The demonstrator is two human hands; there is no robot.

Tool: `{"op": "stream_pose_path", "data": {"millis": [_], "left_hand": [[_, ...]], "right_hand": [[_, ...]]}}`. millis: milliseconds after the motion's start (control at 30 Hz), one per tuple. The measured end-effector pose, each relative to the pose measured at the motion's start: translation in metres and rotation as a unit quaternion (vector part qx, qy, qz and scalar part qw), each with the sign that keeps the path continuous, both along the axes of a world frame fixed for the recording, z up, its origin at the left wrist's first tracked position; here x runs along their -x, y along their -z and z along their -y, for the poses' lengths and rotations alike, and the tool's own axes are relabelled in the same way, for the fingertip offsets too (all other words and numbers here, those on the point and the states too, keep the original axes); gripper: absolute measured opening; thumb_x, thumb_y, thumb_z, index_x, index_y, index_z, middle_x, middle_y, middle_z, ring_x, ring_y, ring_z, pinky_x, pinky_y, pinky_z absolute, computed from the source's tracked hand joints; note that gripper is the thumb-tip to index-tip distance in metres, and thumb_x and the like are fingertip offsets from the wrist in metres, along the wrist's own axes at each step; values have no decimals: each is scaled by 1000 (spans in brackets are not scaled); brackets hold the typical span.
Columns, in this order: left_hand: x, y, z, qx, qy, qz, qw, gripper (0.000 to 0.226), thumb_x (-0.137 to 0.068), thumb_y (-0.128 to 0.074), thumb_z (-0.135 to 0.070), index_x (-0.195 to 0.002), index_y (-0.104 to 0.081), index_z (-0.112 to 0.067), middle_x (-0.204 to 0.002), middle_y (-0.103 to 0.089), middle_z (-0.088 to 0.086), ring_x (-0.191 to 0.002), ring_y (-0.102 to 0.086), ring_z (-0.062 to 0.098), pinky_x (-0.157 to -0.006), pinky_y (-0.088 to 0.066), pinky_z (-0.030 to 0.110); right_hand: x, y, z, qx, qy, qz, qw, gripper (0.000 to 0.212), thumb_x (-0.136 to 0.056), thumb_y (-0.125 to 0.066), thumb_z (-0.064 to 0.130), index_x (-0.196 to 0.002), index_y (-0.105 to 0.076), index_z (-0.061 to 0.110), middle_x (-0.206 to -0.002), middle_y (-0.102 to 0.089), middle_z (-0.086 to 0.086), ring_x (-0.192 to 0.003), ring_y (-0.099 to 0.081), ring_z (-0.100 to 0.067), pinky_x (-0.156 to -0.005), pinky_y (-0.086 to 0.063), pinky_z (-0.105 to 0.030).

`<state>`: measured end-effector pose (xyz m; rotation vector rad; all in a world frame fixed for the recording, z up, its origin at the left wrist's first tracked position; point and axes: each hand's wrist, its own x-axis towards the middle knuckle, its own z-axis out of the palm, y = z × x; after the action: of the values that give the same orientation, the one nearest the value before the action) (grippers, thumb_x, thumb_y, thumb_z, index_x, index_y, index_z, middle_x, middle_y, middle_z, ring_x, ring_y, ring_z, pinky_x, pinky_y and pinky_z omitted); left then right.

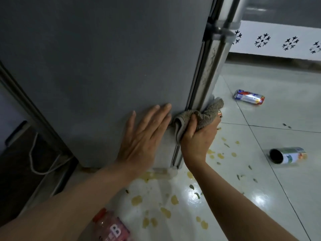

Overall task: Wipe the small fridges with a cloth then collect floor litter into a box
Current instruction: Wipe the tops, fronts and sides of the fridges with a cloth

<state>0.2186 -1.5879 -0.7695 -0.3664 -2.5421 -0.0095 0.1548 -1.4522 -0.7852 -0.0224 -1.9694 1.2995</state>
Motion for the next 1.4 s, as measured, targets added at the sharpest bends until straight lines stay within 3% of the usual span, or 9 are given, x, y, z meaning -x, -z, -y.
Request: {"op": "stream_pose_path", "data": {"millis": [100,300,500,700,900,1067,1200,1267,1400], "left_hand": [[-1,18,3,16,11,0,1000,65,-81,-31,-5,-145,-28,-15,-157,-14,-3,-142,-18,17,-108,-22,54],[-4,52,6,40,23,41,998,66,-76,-24,-2,-140,-38,-13,-155,-26,0,-140,-21,17,-105,-27,58],[-11,73,6,61,31,69,995,67,-75,-23,0,-138,-44,-11,-152,-32,3,-138,-24,19,-103,-29,59],[-17,81,9,77,40,111,990,67,-73,-27,1,-138,-44,-11,-152,-31,4,-138,-34,23,-102,-33,59],[-18,84,8,77,37,127,988,68,-74,-23,2,-136,-46,-11,-151,-33,5,-138,-34,25,-102,-33,58],[-20,80,8,82,36,134,987,67,-74,-25,3,-137,-45,-9,-152,-31,5,-138,-34,24,-103,-31,58],[-24,70,3,78,37,158,984,68,-68,-36,6,-134,-48,-6,-151,-32,8,-137,-35,28,-102,-30,60],[-27,63,2,78,30,195,977,71,-68,-36,7,-137,-43,-6,-155,-22,7,-142,-26,27,-107,-24,59],[-29,59,4,61,16,263,963,78,-78,-40,5,-148,-11,-13,-157,19,-2,-145,11,15,-114,4,49]], "right_hand": [[-8,42,-4,-8,-5,55,998,37,-86,-43,40,-105,-42,9,-93,-53,-17,-82,-52,-33,-75,-47,-51],[-17,95,-4,-1,-8,144,990,24,-84,-42,42,-95,-34,23,-90,-50,-12,-82,-49,-31,-81,-44,-57],[-24,141,-5,-10,-4,225,974,22,-88,-43,37,-100,-36,20,-91,-46,-5,-78,-29,-8,-98,-32,-47],[-27,167,-12,-62,-12,291,955,23,-90,-53,28,-99,-44,10,-90,-48,-9,-87,-46,-25,-96,-26,-36],[-29,176,-16,-93,-8,360,928,34,-89,-56,32,-105,-45,4,-92,-53,-10,-95,-51,-32,-96,-23,-38],[-31,168,-16,-57,-43,379,923,40,-88,-60,28,-109,-39,1,-88,-54,-15,-91,-55,-39,-91,-41,-48],[-29,157,-18,-5,-41,445,894,46,-86,-63,27,-116,-37,3,-107,-57,-22,-98,-56,-40,-83,-49,-47],[-28,153,-18,-2,-33,475,880,44,-86,-62,25,-117,-38,4,-108,-56,-21,-98,-56,-38,-83,-48,-45],[-32,143,-27,-5,-48,515,856,38,-87,-57,21,-119,-42,5,-100,-55,-14,-81,-48,-27,-73,-41,-34]]}}
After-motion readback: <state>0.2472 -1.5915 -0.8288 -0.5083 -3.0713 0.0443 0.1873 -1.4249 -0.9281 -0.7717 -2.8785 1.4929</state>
